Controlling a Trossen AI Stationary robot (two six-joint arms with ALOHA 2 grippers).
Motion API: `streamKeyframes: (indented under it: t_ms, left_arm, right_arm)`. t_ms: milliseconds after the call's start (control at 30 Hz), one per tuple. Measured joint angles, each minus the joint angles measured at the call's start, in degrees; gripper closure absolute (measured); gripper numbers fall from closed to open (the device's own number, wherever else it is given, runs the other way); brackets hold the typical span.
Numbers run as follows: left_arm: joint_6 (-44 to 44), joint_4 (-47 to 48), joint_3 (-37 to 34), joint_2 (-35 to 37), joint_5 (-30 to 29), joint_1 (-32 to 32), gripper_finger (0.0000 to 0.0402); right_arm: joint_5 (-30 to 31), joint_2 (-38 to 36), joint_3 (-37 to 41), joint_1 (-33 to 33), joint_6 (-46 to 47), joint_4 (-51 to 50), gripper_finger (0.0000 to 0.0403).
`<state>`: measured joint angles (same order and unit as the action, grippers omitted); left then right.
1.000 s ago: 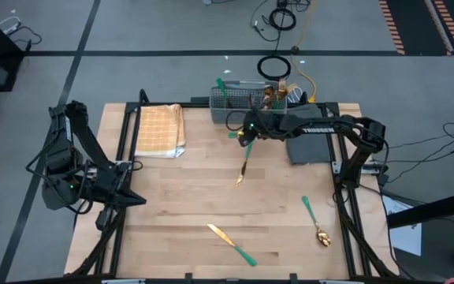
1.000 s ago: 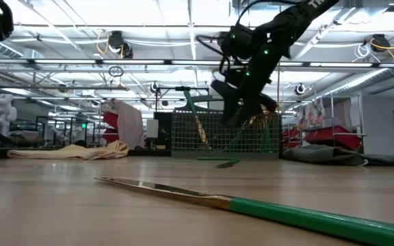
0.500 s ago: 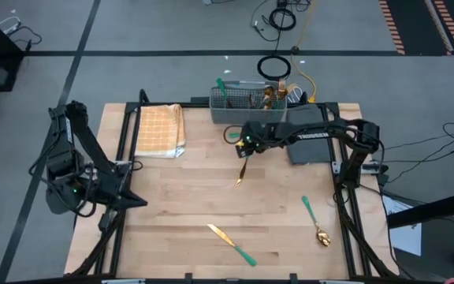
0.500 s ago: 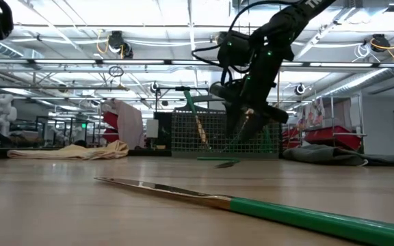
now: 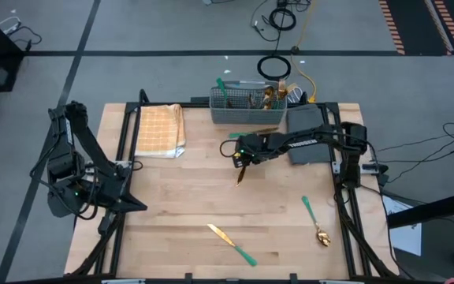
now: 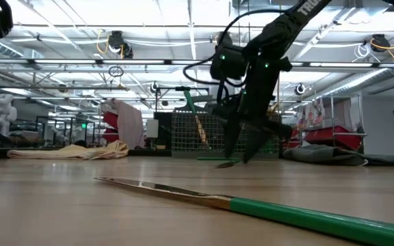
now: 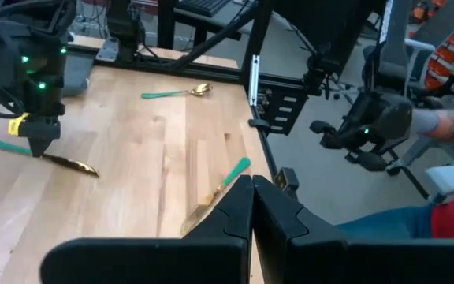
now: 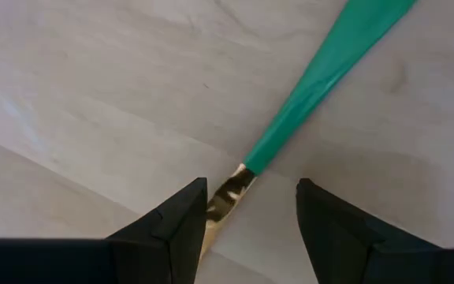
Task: Sort silverware
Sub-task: Put the knife into the middle left section of the dish rack
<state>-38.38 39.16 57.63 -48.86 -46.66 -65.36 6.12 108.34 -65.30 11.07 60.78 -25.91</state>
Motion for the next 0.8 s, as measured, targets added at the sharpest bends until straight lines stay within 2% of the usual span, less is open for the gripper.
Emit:
streamKeyframes:
  t_ms: [233,500,633,800]
  left_arm:
    - [-0.3,0.4,0.0,-0.3,0.4,0.0,0.0391]
    - [-0.3,0.4,0.0,-0.3,0.4,0.0,0.0391]
    - [-0.3,0.4,0.0,-0.3,0.4,0.0,0.0391]
    - [-0.3,0.4,0.0,-0.3,0.4,0.0,0.0391]
  right_arm:
    - [-1.6,1.9,-0.6,0.2,1.5,0.8,0.0222]
    - [-3.6,2.0,-3.9,-0.2,-2.4,-23.0,0.029]
    - [-3.5,2.2,-4.7,-0.8,-3.4,-27.6,0.0314]
    - [-3.5,2.1,-7.8,-3.2,-6.9,-29.6,0.032]
